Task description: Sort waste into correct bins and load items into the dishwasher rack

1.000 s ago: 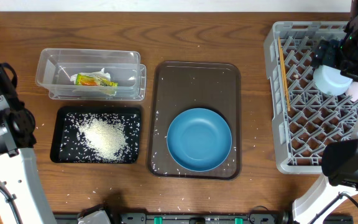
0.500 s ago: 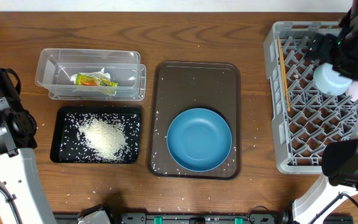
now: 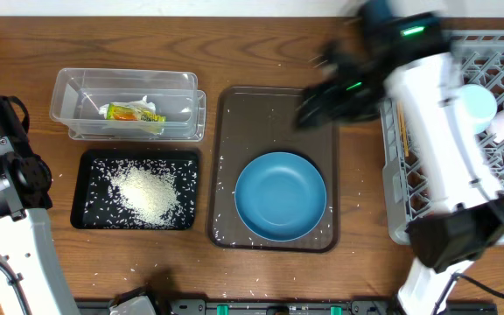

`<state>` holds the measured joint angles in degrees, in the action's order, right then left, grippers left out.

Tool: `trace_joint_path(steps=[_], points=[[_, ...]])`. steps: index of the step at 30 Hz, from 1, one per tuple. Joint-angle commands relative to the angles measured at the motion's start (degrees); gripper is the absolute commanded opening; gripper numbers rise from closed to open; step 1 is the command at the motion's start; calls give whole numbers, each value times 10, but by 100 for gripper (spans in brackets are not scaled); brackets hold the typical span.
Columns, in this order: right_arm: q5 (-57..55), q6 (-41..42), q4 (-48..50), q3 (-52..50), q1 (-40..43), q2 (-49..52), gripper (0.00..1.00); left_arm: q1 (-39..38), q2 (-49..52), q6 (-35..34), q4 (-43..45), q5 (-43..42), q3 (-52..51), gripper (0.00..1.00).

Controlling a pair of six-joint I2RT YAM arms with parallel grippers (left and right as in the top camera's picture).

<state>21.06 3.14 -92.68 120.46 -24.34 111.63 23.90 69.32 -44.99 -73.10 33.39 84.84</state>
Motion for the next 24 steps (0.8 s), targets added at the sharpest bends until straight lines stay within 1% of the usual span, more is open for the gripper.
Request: trace_joint_path(steps=[1, 5, 9, 11, 14, 16, 20, 24], points=[[-123, 15, 21, -23, -99, 2, 99, 3, 0, 2, -2, 11, 1, 90], [-175, 15, 84, -33, -207, 7, 99, 3, 0, 2, -2, 11, 1, 90], [-207, 11, 125, -33, -288, 10, 99, 3, 0, 2, -2, 11, 1, 90], [-246, 10, 133, -33, -320, 10, 99, 3, 0, 2, -2, 11, 1, 90], [-307, 45, 129, -43, -347, 10, 99, 3, 0, 2, -2, 11, 1, 90], [-324, 78, 125, -57, -351, 10, 99, 3, 0, 2, -2, 11, 1, 90], [-284, 93, 133, -119, -345, 10, 99, 3, 0, 2, -2, 11, 1, 90], [-196, 93, 190, -200, -344, 10, 99, 3, 0, 2, -2, 11, 1, 90]])
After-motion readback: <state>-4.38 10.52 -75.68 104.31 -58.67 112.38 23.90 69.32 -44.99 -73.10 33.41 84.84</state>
